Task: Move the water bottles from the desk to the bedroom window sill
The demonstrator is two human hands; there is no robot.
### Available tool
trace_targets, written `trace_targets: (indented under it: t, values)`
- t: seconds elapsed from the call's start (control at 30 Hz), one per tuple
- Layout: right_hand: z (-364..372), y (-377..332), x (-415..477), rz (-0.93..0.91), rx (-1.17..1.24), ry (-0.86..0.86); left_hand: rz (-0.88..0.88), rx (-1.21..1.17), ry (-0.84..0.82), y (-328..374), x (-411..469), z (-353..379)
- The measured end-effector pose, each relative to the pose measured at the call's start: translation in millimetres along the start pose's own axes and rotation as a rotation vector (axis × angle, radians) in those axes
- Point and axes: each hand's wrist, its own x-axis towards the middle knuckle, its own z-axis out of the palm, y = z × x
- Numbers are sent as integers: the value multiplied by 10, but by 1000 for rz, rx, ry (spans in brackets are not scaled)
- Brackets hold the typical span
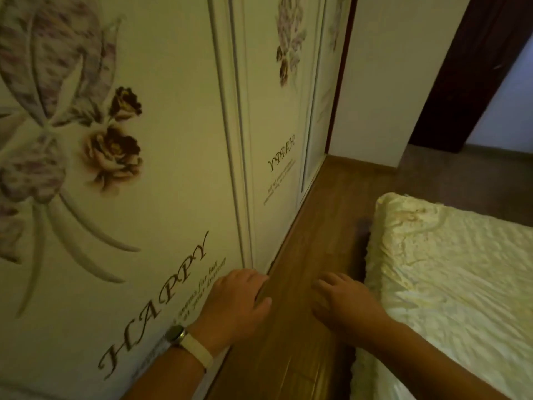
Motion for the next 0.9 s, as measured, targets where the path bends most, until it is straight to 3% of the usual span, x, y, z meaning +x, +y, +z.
trace_targets:
  t: [0.47,0.73,0.9]
  values:
    - [-399,644,985,279,109,123,235,-4,9,-169,1835,-350]
    - [-488,1660,1692,310,147,120,273,57,-51,315,3095,-395]
    - [-724,2649,2143,335,197,161,280,77,-49,844,4129,-487]
